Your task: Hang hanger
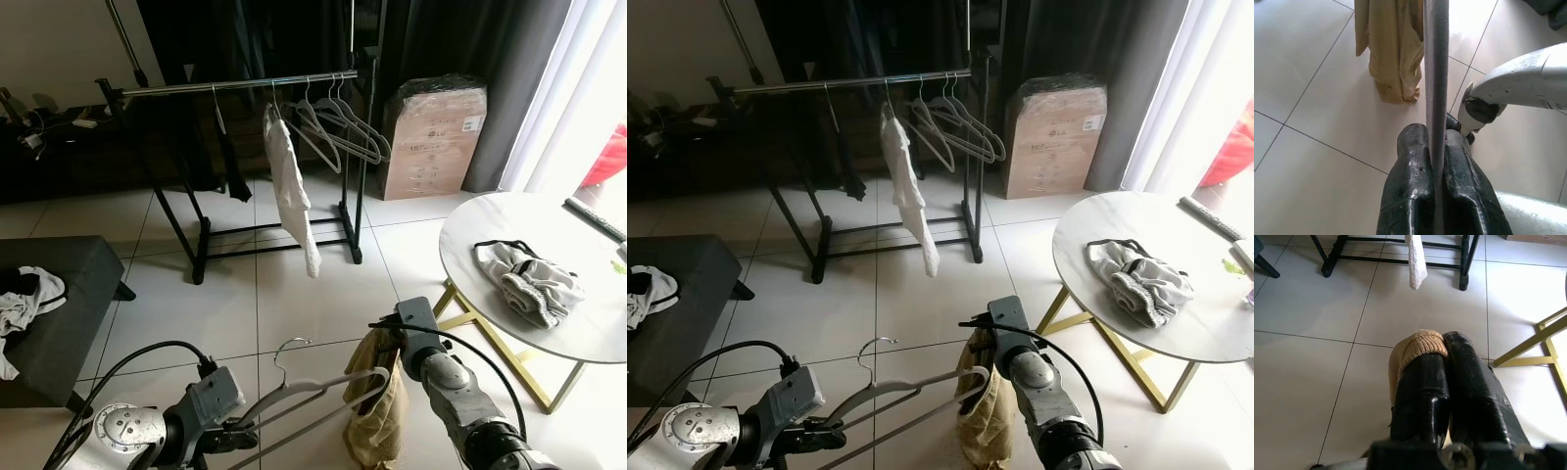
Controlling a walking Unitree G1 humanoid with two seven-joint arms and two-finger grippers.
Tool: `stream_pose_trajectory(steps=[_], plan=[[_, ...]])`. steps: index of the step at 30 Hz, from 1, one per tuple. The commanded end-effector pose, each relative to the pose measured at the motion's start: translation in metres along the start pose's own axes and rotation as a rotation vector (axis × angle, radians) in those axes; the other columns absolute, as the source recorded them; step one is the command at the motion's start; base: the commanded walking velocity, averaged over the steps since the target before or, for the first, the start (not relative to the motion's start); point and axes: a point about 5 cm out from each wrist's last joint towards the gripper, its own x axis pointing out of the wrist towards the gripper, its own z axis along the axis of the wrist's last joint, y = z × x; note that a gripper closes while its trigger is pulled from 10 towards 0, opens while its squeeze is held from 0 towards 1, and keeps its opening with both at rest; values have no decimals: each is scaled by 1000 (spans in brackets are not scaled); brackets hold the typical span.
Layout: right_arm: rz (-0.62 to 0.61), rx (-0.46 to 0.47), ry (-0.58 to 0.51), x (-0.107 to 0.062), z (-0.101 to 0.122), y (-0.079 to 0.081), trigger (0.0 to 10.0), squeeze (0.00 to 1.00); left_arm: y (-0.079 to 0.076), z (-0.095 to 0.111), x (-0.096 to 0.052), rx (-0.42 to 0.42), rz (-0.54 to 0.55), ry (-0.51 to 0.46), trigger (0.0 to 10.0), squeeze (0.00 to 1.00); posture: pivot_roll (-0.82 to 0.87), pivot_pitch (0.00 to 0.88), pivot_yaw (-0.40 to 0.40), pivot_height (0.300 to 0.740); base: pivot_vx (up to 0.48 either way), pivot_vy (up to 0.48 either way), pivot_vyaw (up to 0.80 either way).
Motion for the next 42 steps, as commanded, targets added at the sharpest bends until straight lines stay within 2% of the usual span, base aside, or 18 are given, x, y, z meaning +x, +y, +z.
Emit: stream_pose_trajectory(steps=[1, 10, 17, 27, 29, 32, 34, 39, 42], plan=[[11, -5, -25, 2, 7, 3, 10000, 0, 1, 3, 0, 19, 17, -2, 10000, 0, -38, 114, 3, 740, 0, 0, 0], [8, -2, -23, 2, 6, 3, 10000, 0, 4, 5, 1, 23, 46, -15, 10000, 0, -37, 114, 4, 740, 0, 0, 0], [28, 3, -33, 3, 11, 6, 10000, 0, 6, 7, 14, -26, 101, -80, 10000, 0, -42, 112, 3, 740, 0, 0, 0], [65, 10, -57, 3, 22, 9, 10000, 0, 8, 6, 20, -61, 129, -110, 10000, 0, -48, 116, 1, 740, 0, 0, 0], [77, 1, -54, 3, 23, 10, 10000, 0, 9, 6, 21, -61, 133, -111, 10000, 0, -47, 119, 1, 740, 0, 0, 0], [146, -29, -46, 0, 28, 15, 10000, 0, 15, 7, 23, -36, 199, -114, 10000, 0, -52, 121, -1, 740, 0, 0, 0], [199, -92, -3, -5, 23, 17, 10000, 0, 22, 11, 25, -37, 268, -137, 10000, 0, -56, 122, -3, 740, 0, 0, 0], [200, -113, 58, -10, 14, 14, 10000, 0, 25, 21, 27, -29, 302, -197, 10000, 0, -65, 122, -5, 740, 0, 0, 0], [200, -113, 58, -10, 14, 14, 10000, 0, 25, 21, 27, -29, 302, -197, 10000, 0, -65, 122, -5, 740, 0, 0, 0]])
